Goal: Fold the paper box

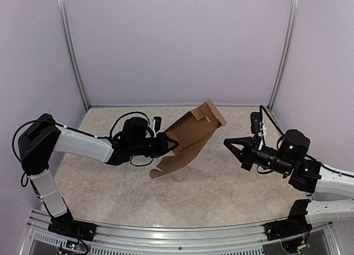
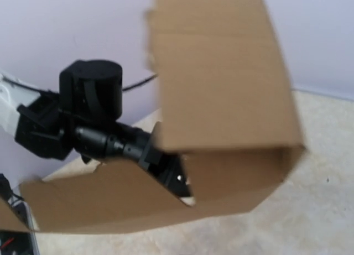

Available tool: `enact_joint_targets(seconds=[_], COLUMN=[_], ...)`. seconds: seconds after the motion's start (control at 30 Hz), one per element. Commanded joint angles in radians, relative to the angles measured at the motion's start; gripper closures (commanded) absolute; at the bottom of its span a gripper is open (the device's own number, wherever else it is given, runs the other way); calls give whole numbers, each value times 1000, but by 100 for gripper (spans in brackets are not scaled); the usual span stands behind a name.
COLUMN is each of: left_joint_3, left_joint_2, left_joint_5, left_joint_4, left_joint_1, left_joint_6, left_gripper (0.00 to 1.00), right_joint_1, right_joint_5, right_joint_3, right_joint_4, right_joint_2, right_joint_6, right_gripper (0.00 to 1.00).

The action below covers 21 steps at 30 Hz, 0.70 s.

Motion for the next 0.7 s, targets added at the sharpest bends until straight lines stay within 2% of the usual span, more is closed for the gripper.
enact_joint_targets(seconds=[0.0, 0.67], left_joint_3=[-27, -20], left_joint_2=[-27, -57], left_joint_5=[94, 92], left_joint_4=[132, 96], left_joint_1=[2, -30], left_joint_6=[-84, -63], left_gripper=[100, 100], right_joint_1=[4, 6], right_joint_5=[-12, -79], right_joint_3=[17, 193], right_joint_4=[41, 135], right_joint_2=[0, 171], right_joint_6=[-12, -18], right_gripper=[100, 100])
